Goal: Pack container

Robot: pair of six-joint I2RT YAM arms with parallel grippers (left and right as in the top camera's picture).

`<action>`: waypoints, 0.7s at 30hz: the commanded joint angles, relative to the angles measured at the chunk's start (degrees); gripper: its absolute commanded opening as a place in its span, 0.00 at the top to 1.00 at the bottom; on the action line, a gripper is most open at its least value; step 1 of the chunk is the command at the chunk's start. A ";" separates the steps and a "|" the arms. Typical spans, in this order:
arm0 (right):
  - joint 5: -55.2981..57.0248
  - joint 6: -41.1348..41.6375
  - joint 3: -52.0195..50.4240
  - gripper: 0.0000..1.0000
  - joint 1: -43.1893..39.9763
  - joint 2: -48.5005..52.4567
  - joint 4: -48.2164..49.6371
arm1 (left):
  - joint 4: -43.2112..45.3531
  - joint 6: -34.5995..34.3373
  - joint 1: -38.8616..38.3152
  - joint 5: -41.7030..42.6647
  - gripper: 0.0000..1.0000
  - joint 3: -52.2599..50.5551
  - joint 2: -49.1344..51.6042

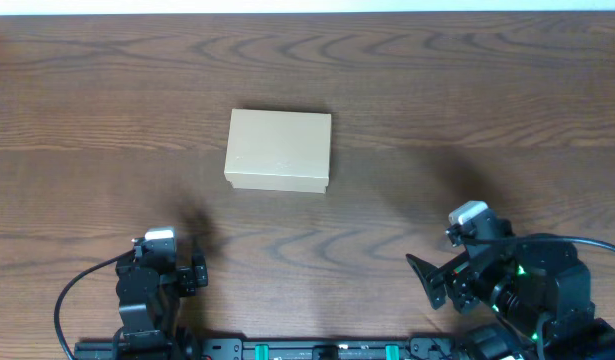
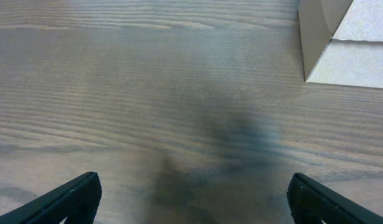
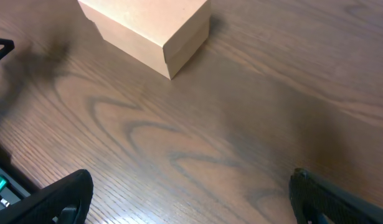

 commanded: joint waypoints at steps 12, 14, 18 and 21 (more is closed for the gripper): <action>-0.02 -0.57 -0.11 0.01 -0.33 -0.07 -0.02 | -0.02 -0.90 0.15 -0.81 0.05 -0.61 -0.48; -0.02 -0.57 -0.11 0.01 -0.33 -0.09 -0.04 | -0.02 -0.90 0.15 -0.81 0.05 -0.61 -0.48; 0.09 -0.59 -0.11 0.01 -0.33 -0.24 -1.66 | -0.02 -0.90 0.15 -0.81 0.04 -0.61 -0.48; 2.14 -0.72 -0.33 0.01 -0.48 -1.73 -1.88 | -0.02 -0.90 0.15 -0.81 0.05 -0.61 -0.48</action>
